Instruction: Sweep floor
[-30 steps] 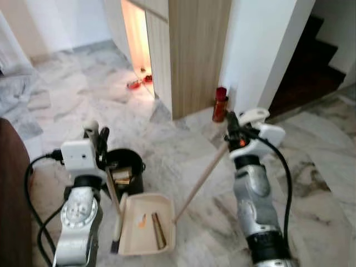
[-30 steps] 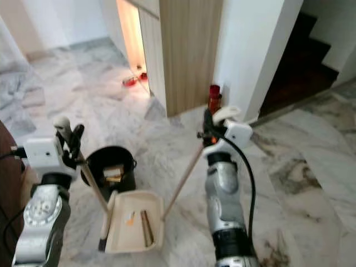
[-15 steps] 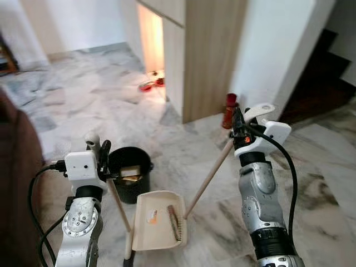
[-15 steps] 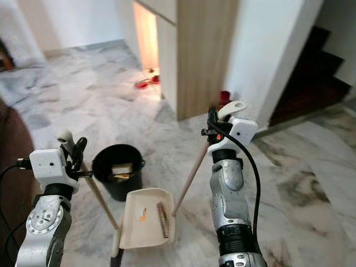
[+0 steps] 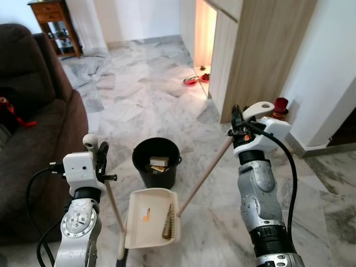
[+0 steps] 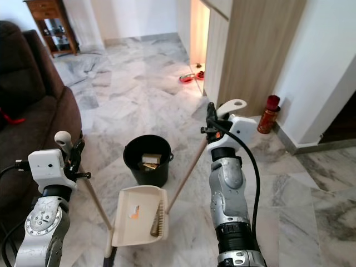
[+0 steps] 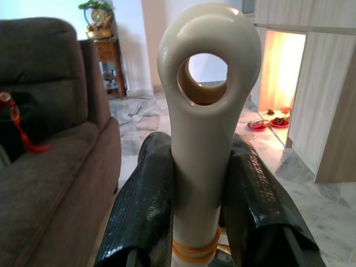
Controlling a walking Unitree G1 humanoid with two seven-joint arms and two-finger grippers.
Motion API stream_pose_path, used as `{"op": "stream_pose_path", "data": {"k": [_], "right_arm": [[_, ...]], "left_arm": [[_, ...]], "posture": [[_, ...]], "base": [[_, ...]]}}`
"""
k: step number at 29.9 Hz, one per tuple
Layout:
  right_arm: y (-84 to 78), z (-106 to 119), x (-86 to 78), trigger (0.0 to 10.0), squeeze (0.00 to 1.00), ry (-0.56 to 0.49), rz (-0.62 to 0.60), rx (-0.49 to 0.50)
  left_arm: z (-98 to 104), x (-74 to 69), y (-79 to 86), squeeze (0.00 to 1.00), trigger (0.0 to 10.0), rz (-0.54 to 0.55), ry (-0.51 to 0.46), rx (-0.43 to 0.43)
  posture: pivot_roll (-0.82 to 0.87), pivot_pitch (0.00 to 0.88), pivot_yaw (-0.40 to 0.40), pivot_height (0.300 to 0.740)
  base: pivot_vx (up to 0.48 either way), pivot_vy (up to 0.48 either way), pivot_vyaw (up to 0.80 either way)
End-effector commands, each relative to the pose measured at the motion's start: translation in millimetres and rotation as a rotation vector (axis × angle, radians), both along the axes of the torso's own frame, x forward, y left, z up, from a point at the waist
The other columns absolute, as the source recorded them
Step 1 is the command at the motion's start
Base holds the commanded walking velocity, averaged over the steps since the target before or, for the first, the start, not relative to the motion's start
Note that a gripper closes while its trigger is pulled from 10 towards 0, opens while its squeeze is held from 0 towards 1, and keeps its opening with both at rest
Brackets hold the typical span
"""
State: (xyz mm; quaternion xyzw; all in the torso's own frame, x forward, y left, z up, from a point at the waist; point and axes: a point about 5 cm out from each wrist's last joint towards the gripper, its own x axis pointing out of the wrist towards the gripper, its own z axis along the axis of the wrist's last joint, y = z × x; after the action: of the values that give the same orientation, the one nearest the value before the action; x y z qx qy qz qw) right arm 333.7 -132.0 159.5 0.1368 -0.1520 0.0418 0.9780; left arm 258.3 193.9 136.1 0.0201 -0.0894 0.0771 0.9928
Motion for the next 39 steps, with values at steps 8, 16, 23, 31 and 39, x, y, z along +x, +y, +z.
{"op": "stream_pose_path", "data": {"k": [8,16,23,31,39], "right_arm": [[-0.4,45.0,8.4,10.0,0.0,-0.176,-0.049,0.07],[-3.7,62.3,18.5,10.0,0.0,-0.227,-0.115,0.089],[-7.7,77.5,25.0,10.0,0.0,-0.279,-0.179,0.123],[-10.2,82.1,25.8,10.0,0.0,-0.312,-0.209,0.144],[-7.9,78.9,25.8,10.0,0.0,-0.309,-0.21,0.155]], "left_arm": [[4.5,-1.0,4.9,0.0,10.0,0.013,-0.036,0.029],[5.4,-0.3,5.0,0.0,10.0,0.015,-0.045,0.05],[6.5,-1.0,4.1,0.0,10.0,0.01,-0.056,0.075],[6.5,-2.2,4.2,0.0,10.0,0.015,-0.06,0.077],[6.0,-3.3,3.8,0.0,10.0,0.016,-0.059,0.08]], "posture": [[0.1,0.0,0.043,0.74],[0.11,0.0,0.045,0.74],[0.11,0.0,0.046,0.74],[0.12,0.0,0.051,0.74],[0.12,0.0,0.053,0.74]], "base": [[0.0,0.0,0.0],[0.0,0.0,0.0],[0.0,0.0,0.0],[0.0,0.0,0.0],[0.0,0.0,0.0]]}}
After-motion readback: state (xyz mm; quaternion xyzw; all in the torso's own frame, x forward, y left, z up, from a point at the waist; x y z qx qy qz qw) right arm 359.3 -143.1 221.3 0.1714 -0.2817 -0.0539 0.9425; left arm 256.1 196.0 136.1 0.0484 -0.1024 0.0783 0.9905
